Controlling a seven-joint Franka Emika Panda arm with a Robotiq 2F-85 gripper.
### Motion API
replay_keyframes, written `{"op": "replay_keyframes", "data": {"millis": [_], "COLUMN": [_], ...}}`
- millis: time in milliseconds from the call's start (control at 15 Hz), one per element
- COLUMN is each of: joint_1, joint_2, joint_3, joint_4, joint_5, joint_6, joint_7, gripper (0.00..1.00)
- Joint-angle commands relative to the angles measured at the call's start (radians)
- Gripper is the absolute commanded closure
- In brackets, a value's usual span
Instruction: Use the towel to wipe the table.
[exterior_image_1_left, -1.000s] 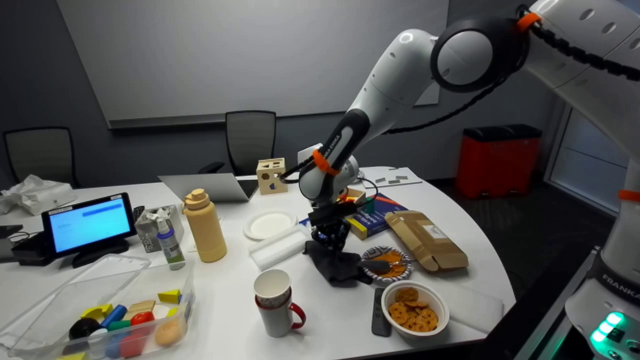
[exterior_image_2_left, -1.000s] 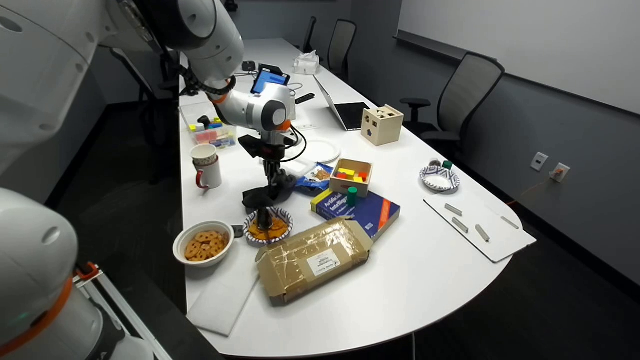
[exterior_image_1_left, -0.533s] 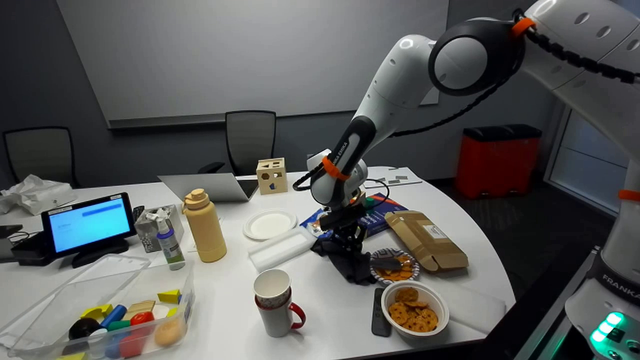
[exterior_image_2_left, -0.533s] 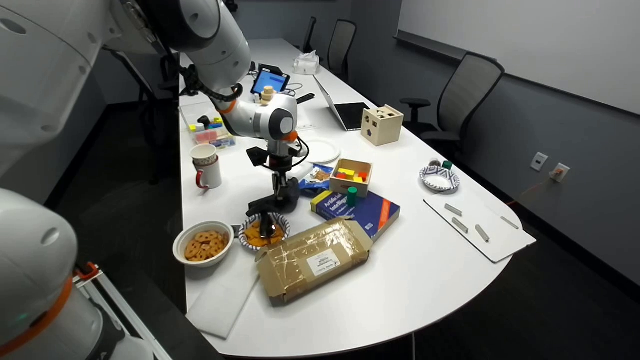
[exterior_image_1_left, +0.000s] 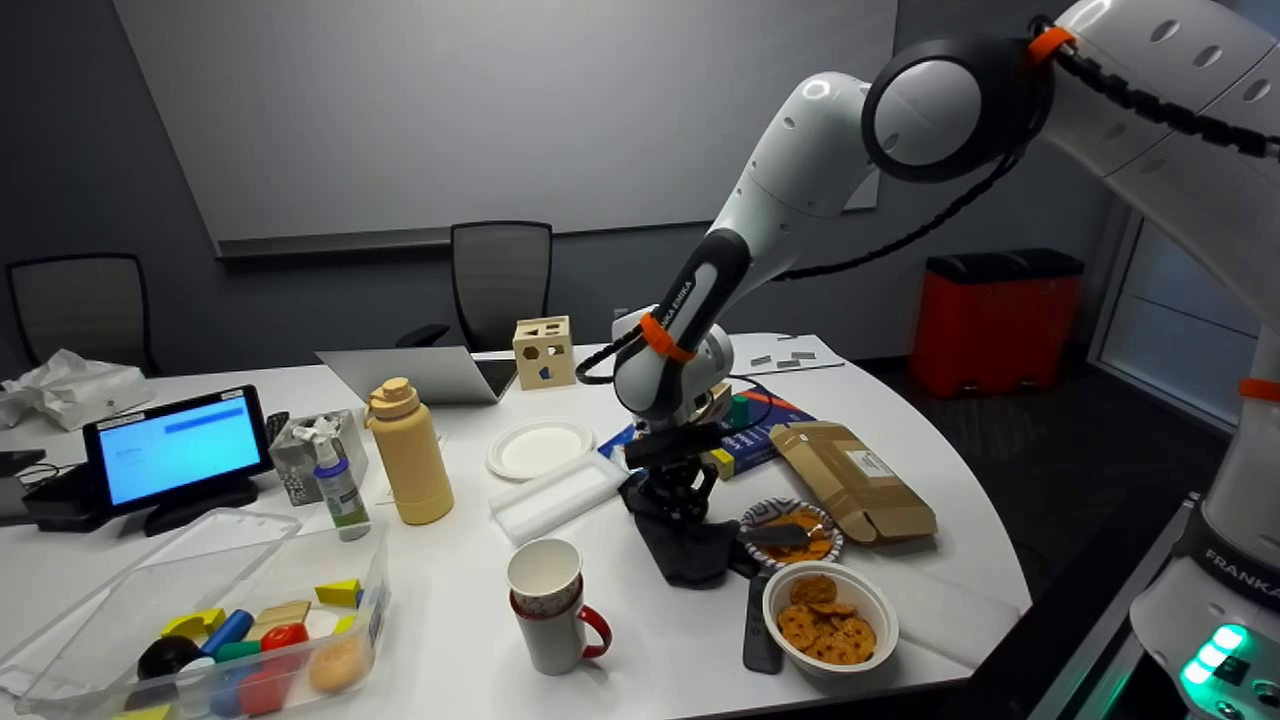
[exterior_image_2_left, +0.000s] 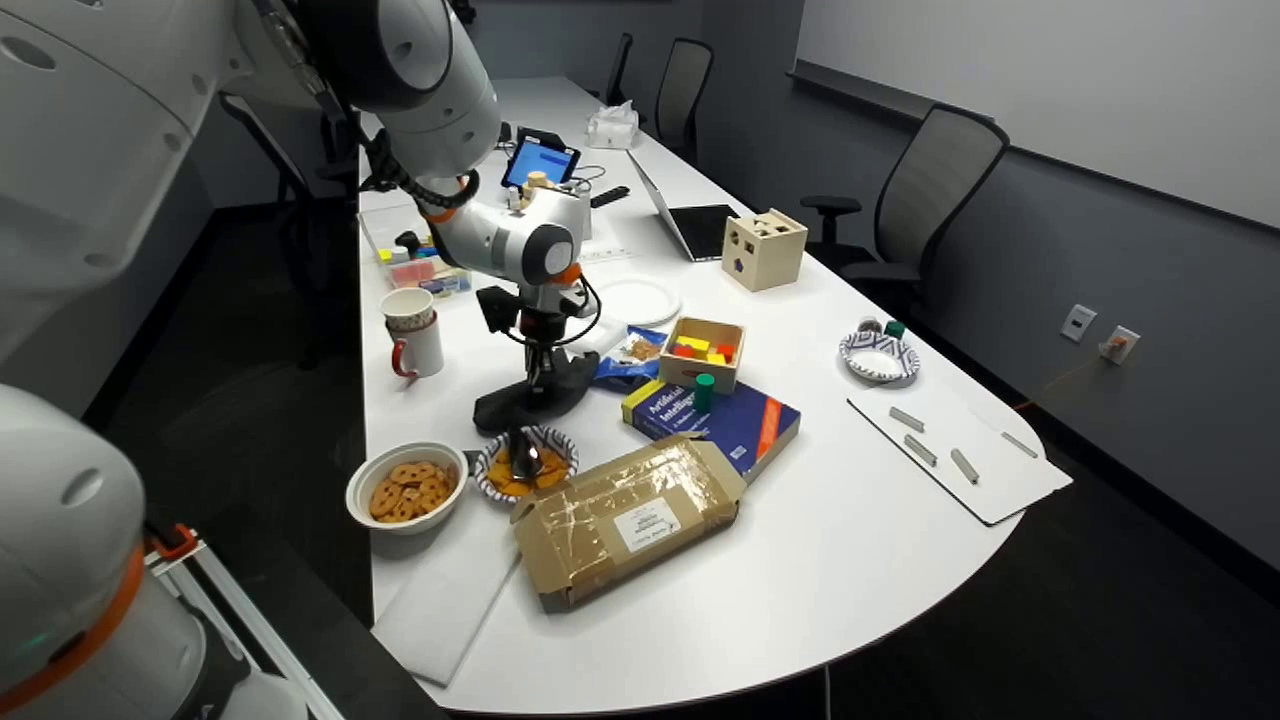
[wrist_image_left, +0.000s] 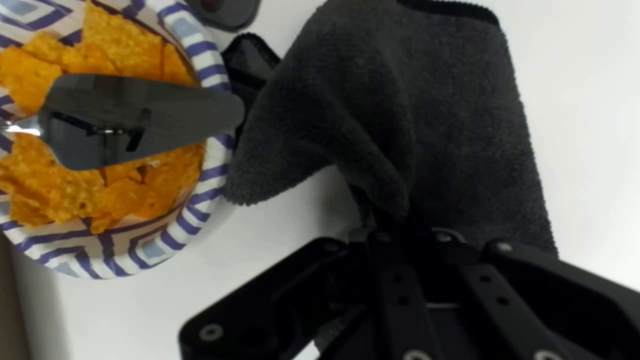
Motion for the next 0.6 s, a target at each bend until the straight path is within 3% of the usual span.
{"op": "replay_keyframes", "data": {"millis": [0,533], "joint_1": [-0.02,-0.016], "joint_2": [-0.026,-0.025], "joint_3": [0.045,0.133], "joint_4": [-0.034,-0.037], "joint_5": [0.025,0.073], "joint_6": [0.043,-0.124], "joint_7": [-0.068,-0.227], "gripper": [0.98,0.98]}}
